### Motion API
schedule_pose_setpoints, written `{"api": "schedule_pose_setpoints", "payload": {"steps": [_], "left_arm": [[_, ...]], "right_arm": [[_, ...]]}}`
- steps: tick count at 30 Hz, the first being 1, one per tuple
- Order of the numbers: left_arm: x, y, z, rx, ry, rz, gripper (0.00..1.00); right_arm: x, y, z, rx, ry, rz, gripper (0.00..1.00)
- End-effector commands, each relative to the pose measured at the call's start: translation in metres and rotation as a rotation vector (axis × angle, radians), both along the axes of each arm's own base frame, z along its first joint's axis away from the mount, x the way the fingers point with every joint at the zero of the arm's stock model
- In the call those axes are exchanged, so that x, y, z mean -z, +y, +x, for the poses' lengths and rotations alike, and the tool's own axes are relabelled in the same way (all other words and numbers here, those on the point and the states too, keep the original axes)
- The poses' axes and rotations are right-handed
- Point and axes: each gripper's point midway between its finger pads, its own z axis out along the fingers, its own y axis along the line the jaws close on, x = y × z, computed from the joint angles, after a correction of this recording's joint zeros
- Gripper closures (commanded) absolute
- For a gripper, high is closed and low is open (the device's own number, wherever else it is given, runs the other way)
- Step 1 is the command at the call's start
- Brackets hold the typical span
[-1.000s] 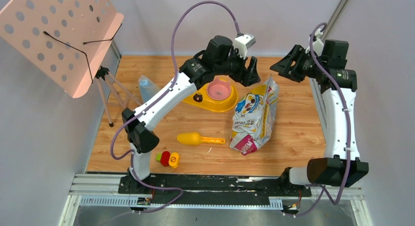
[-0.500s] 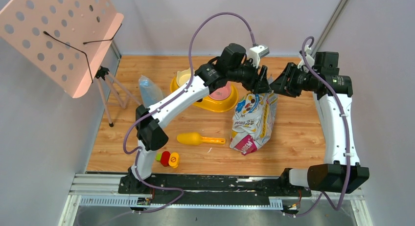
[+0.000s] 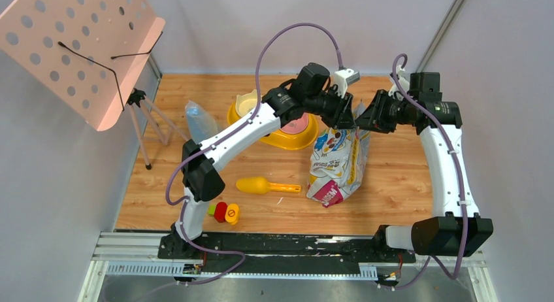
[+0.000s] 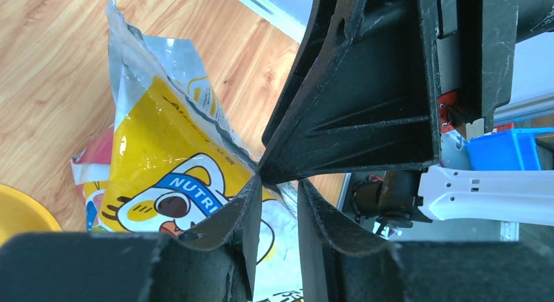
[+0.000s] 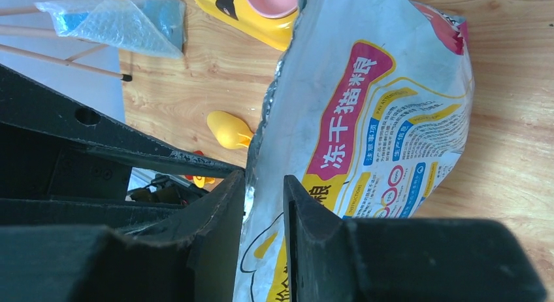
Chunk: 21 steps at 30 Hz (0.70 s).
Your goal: Serve the pet food
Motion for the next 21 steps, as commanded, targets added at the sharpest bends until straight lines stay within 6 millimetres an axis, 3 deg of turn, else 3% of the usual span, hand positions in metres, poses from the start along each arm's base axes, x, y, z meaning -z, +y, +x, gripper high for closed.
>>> {"api": "schedule_pose_setpoints", "payload": {"steps": [1, 6, 13, 15, 16, 18, 21], "left_arm": [[-0.009, -0.002, 0.001, 0.018, -0.056, -0.025, 0.69], [-0.003, -0.002, 0.001, 0.020, -0.054, -0.012, 0.78], [0.001, -0.003, 0.002, 0.028, -0.052, -0.008, 0.79], [0.003, -0.004, 0.002, 0.027, -0.049, -0.005, 0.74], [0.003, -0.004, 0.002, 0.028, -0.048, -0.006, 0.63], [0.002, -0.004, 0.000, 0.036, -0.048, -0.008, 0.51], [0.002, -0.003, 0.000, 0.035, -0.053, -0.006, 0.48]], "right_arm": [[0.009, 0.001, -0.005, -0.015, 0.019, -0.017, 0.72], [0.017, 0.000, -0.008, -0.011, 0.042, -0.025, 0.75], [0.020, -0.003, -0.011, -0.007, 0.046, -0.050, 0.75], [0.014, -0.003, -0.011, -0.013, 0.033, -0.048, 0.75], [0.010, -0.001, -0.011, -0.020, 0.026, -0.041, 0.74], [0.001, 0.002, -0.012, -0.039, 0.000, -0.030, 0.73], [-0.009, 0.004, -0.015, -0.071, -0.020, -0.026, 0.66]]}}
